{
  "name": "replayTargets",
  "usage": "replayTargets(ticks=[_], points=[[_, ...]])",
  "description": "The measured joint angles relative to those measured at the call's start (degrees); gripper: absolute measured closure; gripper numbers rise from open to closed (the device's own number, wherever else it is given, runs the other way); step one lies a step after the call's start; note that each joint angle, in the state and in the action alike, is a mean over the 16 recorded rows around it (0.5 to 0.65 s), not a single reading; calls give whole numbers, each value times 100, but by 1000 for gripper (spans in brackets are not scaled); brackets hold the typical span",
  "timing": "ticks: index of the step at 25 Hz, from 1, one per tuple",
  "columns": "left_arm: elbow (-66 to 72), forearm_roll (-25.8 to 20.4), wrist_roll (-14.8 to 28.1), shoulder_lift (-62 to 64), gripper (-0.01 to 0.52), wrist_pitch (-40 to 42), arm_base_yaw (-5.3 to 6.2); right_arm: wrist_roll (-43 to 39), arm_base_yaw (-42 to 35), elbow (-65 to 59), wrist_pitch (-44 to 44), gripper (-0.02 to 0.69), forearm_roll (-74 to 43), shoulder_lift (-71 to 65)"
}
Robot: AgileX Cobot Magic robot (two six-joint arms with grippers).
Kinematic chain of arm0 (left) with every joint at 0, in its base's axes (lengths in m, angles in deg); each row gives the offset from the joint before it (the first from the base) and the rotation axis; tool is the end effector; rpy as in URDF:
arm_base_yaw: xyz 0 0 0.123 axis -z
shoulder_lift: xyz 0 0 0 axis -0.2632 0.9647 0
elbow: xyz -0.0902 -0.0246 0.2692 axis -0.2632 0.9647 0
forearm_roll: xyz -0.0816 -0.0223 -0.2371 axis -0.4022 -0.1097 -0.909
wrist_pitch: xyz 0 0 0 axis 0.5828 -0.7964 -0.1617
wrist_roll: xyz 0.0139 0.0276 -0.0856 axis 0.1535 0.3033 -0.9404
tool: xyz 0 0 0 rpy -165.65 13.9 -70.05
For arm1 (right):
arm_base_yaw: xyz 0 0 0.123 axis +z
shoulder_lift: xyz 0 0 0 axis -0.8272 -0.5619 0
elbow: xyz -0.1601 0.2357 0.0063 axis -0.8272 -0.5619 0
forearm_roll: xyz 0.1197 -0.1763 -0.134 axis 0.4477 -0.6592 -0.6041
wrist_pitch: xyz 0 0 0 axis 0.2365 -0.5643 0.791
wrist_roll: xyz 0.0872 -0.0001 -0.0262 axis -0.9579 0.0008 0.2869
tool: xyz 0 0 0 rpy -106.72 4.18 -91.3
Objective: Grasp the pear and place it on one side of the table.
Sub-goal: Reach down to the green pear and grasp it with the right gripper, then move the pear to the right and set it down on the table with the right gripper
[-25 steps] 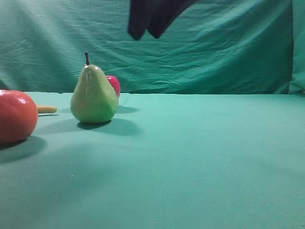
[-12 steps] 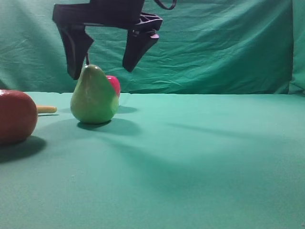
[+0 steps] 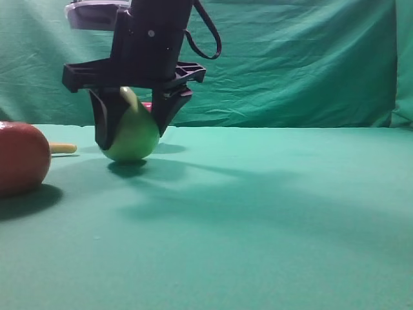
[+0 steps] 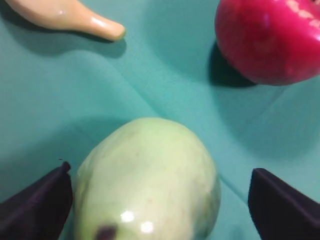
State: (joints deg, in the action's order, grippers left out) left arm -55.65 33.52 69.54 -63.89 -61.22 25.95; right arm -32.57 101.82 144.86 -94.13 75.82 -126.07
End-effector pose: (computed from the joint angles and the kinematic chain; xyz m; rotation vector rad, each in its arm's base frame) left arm 0.0528 -0.0039 0.1766 0.2234 1.8260 0.0044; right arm 0.3277 0.3286 0.2133 -1.0521 2.3885 0.1626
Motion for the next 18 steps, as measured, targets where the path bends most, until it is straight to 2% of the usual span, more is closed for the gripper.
replayTargets(ticks=[5,10,18], points=[[0,0,0,0,514,0,0,-167,-323,-276,-374,191,-90,816],[0,0,0,0,514,0,0,-386,-926,-1210,-511,191,-174,1943],[0,0,0,0,514,0,0,-614,-1971,-3603,353,191,-132,3297]])
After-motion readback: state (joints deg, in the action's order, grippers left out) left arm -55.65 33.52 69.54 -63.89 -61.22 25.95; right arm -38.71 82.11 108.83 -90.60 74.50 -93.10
